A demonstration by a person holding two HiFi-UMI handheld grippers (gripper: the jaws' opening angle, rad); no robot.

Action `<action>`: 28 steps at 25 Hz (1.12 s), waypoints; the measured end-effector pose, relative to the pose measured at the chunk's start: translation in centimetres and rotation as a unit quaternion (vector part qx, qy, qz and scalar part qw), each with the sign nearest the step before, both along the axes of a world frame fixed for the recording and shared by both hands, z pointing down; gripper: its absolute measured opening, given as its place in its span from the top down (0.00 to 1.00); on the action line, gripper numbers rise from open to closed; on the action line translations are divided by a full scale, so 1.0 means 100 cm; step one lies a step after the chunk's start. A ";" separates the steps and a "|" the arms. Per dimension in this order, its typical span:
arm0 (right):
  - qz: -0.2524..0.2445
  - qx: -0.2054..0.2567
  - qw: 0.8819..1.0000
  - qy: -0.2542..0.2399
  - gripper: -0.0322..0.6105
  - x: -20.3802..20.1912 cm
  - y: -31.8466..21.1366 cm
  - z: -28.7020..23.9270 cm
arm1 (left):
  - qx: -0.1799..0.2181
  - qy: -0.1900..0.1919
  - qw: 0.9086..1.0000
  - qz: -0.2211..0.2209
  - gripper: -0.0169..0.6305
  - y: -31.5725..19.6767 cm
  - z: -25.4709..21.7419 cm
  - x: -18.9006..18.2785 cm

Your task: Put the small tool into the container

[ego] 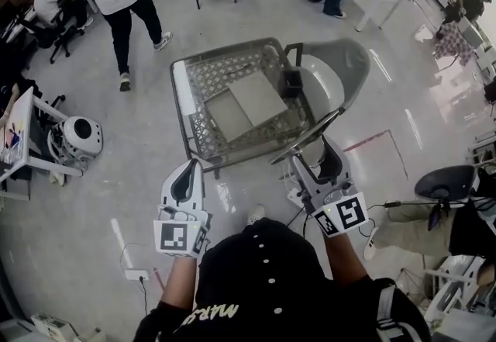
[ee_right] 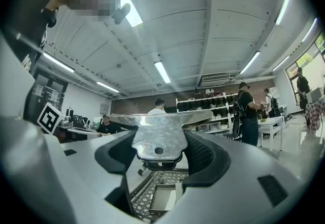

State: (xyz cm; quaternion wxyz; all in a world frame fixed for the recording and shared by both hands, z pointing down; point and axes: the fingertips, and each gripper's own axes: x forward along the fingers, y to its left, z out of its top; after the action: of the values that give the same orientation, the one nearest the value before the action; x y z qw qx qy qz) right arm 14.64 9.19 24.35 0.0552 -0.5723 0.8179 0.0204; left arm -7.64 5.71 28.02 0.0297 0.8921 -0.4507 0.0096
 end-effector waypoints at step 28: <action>-0.024 -0.003 1.000 0.002 0.48 0.006 -0.157 -0.009 | -0.003 -0.001 1.000 -0.014 0.93 -0.145 -0.012 0.009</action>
State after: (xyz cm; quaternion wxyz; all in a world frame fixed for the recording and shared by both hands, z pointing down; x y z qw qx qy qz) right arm 15.26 -6.54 23.47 0.0524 -0.5527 0.8315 0.0174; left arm -6.69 -8.77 26.79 0.0323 0.8855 -0.4634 0.0111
